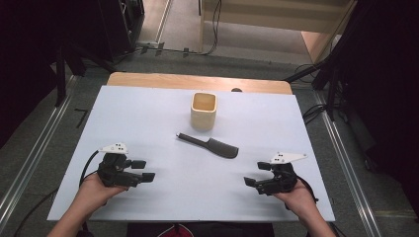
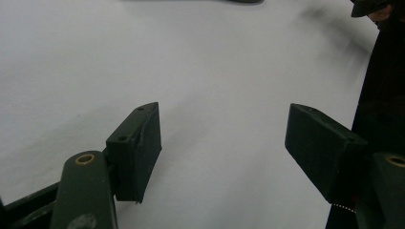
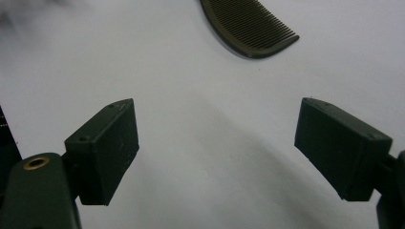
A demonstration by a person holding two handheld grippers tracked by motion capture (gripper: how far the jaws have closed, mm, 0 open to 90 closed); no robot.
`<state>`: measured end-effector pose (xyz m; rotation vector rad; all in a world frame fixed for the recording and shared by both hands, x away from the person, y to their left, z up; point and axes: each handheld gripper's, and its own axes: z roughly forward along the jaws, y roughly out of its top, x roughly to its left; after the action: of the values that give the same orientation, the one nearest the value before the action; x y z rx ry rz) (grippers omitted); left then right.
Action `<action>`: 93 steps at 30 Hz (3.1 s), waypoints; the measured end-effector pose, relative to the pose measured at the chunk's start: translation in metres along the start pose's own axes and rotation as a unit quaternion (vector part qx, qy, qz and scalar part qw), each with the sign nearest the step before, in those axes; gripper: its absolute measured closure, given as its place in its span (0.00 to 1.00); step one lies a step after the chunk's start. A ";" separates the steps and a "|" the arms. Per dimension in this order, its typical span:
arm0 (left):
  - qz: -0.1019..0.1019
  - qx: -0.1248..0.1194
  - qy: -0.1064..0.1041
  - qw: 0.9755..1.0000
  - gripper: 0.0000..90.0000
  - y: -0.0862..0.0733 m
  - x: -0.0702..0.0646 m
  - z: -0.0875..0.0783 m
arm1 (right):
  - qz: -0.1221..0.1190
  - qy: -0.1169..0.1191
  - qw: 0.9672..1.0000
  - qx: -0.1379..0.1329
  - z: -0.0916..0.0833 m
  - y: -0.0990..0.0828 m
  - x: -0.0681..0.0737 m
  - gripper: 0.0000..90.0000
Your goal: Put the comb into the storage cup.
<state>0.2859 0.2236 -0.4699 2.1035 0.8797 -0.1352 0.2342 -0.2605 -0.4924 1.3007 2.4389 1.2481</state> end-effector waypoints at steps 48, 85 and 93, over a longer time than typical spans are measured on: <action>0.006 0.006 0.004 1.000 0.32 0.087 0.010 0.020 | -0.045 -0.027 0.998 0.017 0.000 0.001 0.008 0.15; 0.012 0.005 0.012 1.000 0.35 0.139 0.023 0.071 | -0.034 -0.018 0.999 0.003 -0.003 0.002 0.006 0.15; 0.021 0.001 0.024 0.999 0.35 0.146 0.027 0.081 | -0.034 -0.017 0.999 0.002 -0.003 0.002 0.006 0.15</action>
<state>0.4147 0.1189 -0.4369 2.1327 0.8642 -0.0627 0.2305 -0.2571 -0.4872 1.2196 2.4415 1.1952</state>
